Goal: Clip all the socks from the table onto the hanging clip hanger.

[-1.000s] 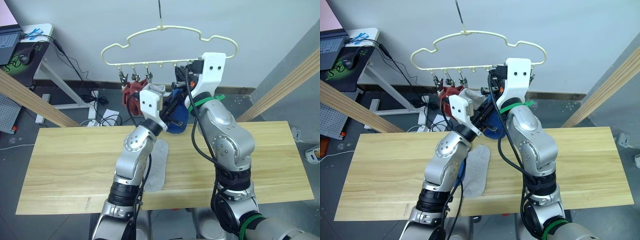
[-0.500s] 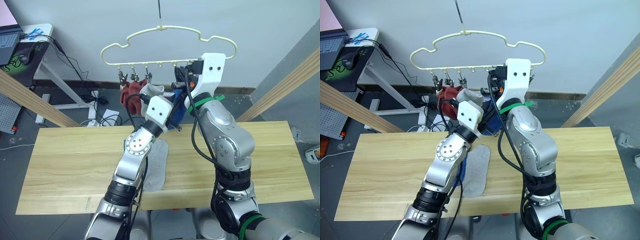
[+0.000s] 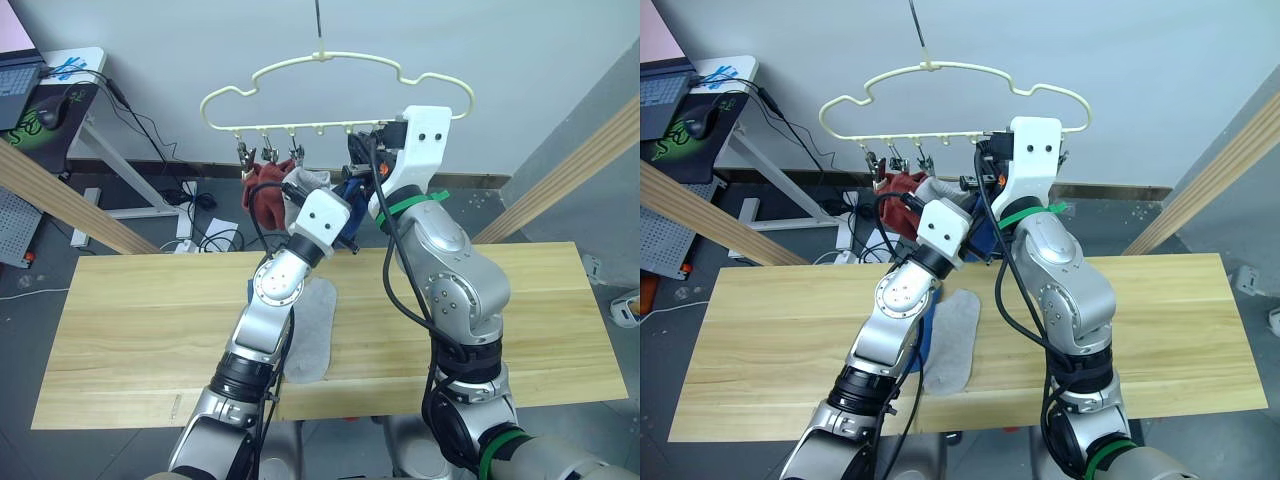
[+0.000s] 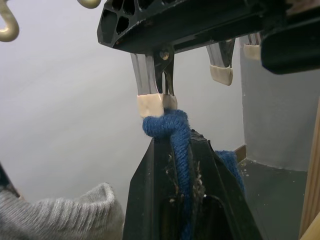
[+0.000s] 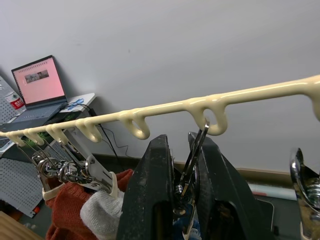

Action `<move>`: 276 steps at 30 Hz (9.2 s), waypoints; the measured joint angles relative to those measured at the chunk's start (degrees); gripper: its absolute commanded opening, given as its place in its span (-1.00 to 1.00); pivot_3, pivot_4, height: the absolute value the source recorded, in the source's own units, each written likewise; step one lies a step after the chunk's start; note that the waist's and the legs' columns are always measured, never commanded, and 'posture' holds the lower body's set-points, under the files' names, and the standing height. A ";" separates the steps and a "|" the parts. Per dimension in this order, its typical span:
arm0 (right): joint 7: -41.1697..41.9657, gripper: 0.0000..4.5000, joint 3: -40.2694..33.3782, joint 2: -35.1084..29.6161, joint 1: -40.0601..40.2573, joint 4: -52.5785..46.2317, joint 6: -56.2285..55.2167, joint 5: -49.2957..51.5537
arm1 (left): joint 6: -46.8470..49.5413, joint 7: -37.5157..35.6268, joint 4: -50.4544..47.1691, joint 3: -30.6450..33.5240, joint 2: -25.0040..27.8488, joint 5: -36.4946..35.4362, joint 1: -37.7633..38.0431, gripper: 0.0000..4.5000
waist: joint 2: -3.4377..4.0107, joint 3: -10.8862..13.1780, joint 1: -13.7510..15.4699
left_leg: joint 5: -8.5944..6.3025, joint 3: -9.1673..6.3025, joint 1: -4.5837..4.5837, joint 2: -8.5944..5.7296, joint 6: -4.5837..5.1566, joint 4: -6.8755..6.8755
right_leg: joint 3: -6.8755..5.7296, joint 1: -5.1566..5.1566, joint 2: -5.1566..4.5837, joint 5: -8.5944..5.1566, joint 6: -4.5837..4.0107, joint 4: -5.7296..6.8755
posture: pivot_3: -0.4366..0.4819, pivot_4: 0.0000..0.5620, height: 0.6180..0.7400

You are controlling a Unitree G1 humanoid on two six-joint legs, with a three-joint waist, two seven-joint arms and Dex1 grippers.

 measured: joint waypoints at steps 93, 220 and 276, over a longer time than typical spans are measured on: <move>9.42 0.28 -1.43 -20.35 20.23 -21.03 5.17 3.16 | 15.44 -14.86 -22.12 6.71 13.97 -14.96 13.34 -0.01 | -0.12 -0.21 0.11 | 0.16 -0.02 0.03 -0.05 -0.18 0.07 | -0.13 0.10 0.02 0.00 0.00 0.09 | -0.23 0.23 1.00; 4.09 -0.95 -2.67 -0.16 -0.73 11.62 -13.47 -14.82 | 28.81 -29.34 -23.45 13.79 25.79 -36.02 9.42 -0.01 | -0.20 -0.28 0.12 | 0.21 -0.13 0.07 -0.03 -0.13 0.96 | -0.15 0.13 0.00 0.06 -0.07 1.01 | -0.18 0.20 1.00; 4.65 -0.95 -2.59 -0.15 -0.72 11.31 -12.34 -13.66 | 39.21 4.44 -4.56 8.69 6.55 -11.77 15.17 -0.96 | -0.24 -0.30 0.02 | 0.20 -0.12 0.08 -0.02 -0.13 0.93 | -0.14 0.13 -0.05 0.07 -0.07 1.00 | -0.21 0.29 1.00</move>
